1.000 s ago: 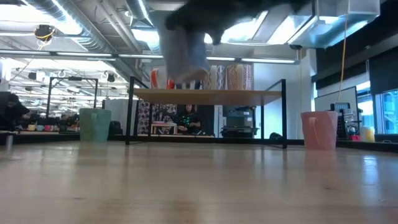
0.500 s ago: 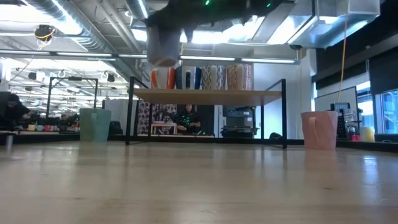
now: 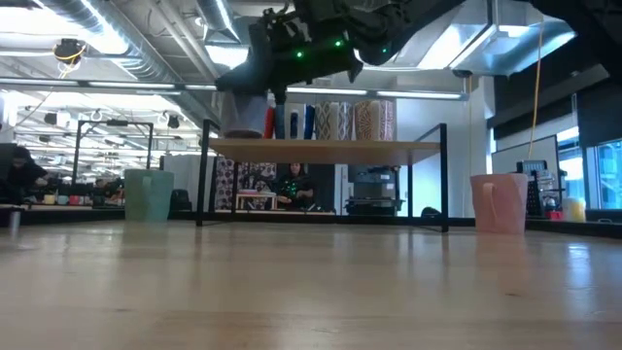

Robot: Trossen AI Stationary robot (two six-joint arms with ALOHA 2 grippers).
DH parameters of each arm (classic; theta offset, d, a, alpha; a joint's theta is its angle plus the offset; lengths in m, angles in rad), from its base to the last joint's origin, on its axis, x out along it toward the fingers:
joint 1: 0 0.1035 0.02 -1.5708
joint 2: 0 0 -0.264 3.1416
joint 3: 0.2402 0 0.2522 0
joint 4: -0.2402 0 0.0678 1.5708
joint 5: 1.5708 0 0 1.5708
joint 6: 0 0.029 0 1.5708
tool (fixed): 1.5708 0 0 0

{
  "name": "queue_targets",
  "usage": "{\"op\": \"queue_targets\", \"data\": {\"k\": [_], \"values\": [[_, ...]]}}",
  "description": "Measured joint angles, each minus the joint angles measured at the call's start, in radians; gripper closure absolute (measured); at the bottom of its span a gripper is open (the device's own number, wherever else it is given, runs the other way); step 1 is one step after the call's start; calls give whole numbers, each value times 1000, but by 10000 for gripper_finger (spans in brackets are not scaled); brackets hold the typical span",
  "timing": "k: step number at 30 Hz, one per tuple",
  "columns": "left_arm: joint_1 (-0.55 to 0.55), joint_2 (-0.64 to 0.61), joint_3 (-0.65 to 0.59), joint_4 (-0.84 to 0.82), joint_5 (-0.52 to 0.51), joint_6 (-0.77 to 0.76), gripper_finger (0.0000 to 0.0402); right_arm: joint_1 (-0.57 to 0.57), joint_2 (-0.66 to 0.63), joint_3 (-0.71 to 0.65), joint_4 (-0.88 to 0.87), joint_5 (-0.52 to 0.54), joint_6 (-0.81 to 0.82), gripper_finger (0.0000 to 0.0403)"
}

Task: Place coffee mugs
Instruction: Put the blue mug on the shelf

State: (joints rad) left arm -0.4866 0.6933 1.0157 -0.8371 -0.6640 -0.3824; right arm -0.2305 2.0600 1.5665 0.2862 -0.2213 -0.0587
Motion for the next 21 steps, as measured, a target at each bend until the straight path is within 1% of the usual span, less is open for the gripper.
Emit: {"op": "queue_targets", "data": {"k": [13,21], "values": [[0,0,-1,0,0,1,381,-28,14,0,8,-1,-2,395],[0,0,-1,0,0,1,381,-28,32,2,19,-11,-10,382]]}}
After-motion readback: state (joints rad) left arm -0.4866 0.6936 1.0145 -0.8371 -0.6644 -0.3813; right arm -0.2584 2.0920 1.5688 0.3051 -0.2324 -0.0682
